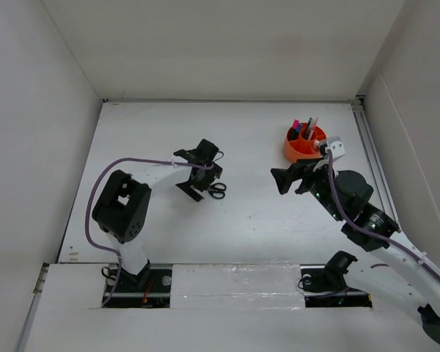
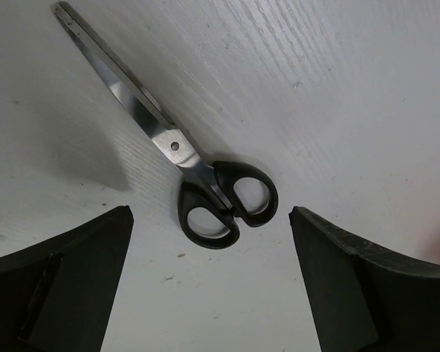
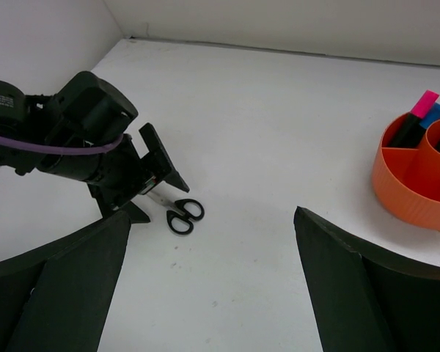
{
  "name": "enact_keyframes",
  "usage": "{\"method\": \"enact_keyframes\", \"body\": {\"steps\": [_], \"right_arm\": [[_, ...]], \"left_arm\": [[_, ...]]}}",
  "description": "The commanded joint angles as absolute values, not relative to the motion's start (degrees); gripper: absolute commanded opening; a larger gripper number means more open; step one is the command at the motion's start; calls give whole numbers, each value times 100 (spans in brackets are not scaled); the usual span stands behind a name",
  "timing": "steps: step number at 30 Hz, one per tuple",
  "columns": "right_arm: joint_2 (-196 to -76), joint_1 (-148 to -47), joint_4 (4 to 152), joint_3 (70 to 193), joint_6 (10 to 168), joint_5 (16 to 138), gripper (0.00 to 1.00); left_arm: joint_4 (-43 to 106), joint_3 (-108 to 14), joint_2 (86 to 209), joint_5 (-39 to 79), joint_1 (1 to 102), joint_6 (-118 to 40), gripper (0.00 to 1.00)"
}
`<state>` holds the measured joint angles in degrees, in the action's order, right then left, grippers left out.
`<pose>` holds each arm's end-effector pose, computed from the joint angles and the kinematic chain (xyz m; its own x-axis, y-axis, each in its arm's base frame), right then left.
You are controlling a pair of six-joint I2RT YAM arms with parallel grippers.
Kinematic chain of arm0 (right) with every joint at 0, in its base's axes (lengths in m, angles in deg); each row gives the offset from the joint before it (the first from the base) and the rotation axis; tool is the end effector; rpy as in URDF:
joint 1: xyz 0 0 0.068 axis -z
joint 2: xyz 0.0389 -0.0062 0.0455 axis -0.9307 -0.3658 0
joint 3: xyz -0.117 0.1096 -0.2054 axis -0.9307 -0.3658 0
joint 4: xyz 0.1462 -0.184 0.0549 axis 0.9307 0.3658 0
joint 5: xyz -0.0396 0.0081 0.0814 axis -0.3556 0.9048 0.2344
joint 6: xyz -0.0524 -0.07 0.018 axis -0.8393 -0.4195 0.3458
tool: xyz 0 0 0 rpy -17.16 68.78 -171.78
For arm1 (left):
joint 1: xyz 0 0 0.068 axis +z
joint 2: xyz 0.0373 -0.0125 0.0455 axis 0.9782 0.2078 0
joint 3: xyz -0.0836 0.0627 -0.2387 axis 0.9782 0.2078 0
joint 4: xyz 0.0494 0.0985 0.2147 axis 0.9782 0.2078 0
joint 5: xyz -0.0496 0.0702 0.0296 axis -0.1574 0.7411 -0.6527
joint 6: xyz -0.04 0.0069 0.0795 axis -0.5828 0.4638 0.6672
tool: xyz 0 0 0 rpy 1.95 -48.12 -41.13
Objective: Sort the stationery into containers
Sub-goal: Pick up the scissors from the center of the board.
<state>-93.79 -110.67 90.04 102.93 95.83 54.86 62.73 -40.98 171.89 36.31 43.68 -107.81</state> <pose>0.1529 0.1118 0.3497 -0.1671 0.1596 -0.9729 -0.4401 0.8710 0.2184 0.2974 -0.1896 0.1494 -0.6174 -0.7619 -0.1961 -0.6443 0.6327 -0.4297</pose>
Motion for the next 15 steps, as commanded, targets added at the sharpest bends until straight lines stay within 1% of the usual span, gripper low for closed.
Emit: {"method": "enact_keyframes", "body": {"steps": [1,4,6,7,8,11,13,15], "right_arm": [[-9341,-11126,8776,10288,9631,5528,99],[-9341,-11126,8776,10288,9631,5528,99],[-9341,-11126,8776,10288,9631,5528,99],[-9341,-11126,8776,10288,9631,5476,99],[-9341,-11126,8776,10288,9631,5475,99],[-9341,-11126,8776,10288,9631,5475,99],[-9341,-11126,8776,10288,9631,5475,99],[-9341,-11126,8776,10288,9631,5475,99]], "left_arm": [[6583,-4384,16984,3830,4294,-10933,85],[6409,-4384,16773,3830,4294,-10820,84],[5744,-4376,16712,3681,4294,-10451,79],[5653,-4489,16772,3619,4294,-10336,75],[5652,-4655,16842,3567,4294,-10065,73],[6283,-5534,17290,3899,4127,-10002,73],[6355,-5807,17571,3900,4127,-9948,73],[6355,-5808,17695,3839,4127,-9948,73]]}}
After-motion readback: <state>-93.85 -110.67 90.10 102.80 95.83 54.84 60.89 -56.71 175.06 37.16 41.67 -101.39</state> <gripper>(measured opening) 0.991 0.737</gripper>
